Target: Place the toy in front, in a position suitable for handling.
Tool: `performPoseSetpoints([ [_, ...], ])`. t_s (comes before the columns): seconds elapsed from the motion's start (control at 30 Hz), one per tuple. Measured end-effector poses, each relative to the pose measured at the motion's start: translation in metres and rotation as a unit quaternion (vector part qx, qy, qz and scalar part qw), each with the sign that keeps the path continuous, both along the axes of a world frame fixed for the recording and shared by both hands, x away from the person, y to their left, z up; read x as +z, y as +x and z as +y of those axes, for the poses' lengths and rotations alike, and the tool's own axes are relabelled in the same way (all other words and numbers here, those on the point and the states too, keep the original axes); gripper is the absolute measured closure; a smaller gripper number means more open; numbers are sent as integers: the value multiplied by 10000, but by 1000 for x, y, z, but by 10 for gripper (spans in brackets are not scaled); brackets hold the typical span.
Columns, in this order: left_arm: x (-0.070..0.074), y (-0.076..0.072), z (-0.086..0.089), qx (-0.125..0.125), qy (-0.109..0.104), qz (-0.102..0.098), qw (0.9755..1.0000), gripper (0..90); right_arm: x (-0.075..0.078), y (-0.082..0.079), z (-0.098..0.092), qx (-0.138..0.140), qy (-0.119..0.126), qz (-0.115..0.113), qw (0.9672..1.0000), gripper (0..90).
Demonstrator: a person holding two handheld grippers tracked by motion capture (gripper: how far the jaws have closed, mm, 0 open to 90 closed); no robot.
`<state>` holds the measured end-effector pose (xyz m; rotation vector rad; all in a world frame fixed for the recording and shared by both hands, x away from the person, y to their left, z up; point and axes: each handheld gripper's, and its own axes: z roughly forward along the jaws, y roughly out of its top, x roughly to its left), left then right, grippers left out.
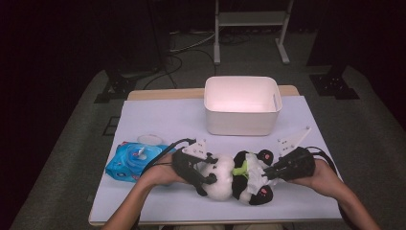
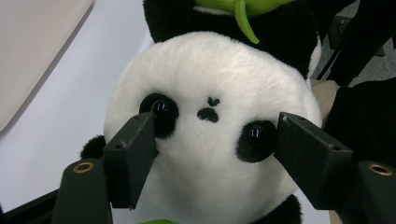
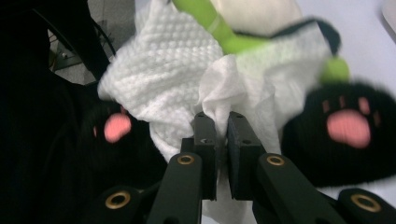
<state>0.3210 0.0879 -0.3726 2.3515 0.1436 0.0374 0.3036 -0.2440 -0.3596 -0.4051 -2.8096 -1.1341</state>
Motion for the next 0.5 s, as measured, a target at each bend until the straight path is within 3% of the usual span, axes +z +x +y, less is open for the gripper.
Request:
performPoseSetpoints([
  [0.27, 0, -1, -1, 25, 17, 5, 10000, 297, -7, -4, -17, -326, -34, -11, 9995, 815],
  [0.37, 0, -1, -1, 26, 20, 1, 10000, 296, -2, -5, -13, -280, 15, -115, 9995, 766],
  [0.5, -1, -2, -1, 24, 9, -14, 10000, 292, 8, -2, -5, -266, 73, -194, 9994, 624],
])
